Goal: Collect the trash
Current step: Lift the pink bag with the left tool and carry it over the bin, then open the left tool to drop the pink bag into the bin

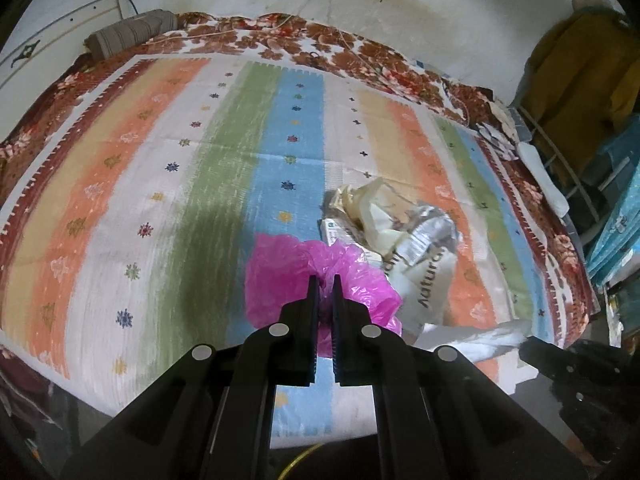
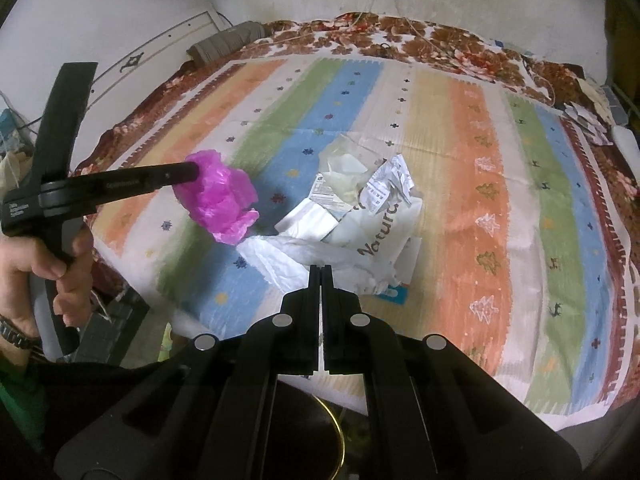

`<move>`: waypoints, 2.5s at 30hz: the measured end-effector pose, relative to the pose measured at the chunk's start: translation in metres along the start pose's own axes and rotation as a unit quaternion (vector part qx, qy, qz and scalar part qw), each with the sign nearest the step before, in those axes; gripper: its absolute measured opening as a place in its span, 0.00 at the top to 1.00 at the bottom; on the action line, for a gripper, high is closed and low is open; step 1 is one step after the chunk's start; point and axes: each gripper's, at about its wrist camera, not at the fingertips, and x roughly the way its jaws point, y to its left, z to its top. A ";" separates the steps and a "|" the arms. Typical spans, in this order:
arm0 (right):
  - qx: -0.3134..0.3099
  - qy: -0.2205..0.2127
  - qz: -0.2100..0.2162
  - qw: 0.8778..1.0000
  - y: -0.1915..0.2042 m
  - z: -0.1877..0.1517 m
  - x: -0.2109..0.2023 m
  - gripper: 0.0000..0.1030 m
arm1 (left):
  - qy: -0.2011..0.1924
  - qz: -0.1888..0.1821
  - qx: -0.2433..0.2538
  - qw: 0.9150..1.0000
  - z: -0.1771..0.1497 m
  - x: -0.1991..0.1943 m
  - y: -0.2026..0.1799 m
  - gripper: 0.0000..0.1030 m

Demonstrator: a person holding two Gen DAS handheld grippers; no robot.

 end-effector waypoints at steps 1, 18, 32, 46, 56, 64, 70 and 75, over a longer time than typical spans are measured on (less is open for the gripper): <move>0.001 -0.002 0.001 1.000 0.000 -0.002 -0.004 1.00 | 0.000 0.000 -0.001 1.000 -0.002 -0.003 0.000 0.96; -0.004 -0.035 -0.009 0.999 0.016 -0.040 -0.043 1.00 | -0.018 -0.033 -0.009 0.999 -0.039 -0.057 -0.014 0.96; -0.007 -0.041 -0.012 0.999 0.029 -0.080 -0.058 1.00 | -0.032 -0.055 0.015 0.998 -0.088 -0.096 -0.030 0.96; -0.004 0.003 -0.021 1.000 0.034 -0.123 -0.041 1.00 | 0.006 -0.039 0.016 0.999 -0.136 -0.090 -0.033 0.96; 0.005 0.032 -0.034 0.999 0.032 -0.145 -0.031 1.00 | 0.028 -0.034 0.014 0.999 -0.167 -0.086 -0.036 0.96; 0.015 0.073 -0.037 0.997 0.037 -0.168 -0.016 1.00 | 0.066 -0.009 0.014 0.998 -0.191 -0.069 -0.040 0.96; 0.015 0.099 -0.043 0.994 0.040 -0.181 -0.004 0.99 | 0.086 0.008 0.023 0.996 -0.199 -0.058 -0.044 0.96; 0.025 0.110 -0.047 0.992 0.038 -0.186 0.003 0.99 | 0.103 0.009 0.016 0.994 -0.201 -0.051 -0.042 0.96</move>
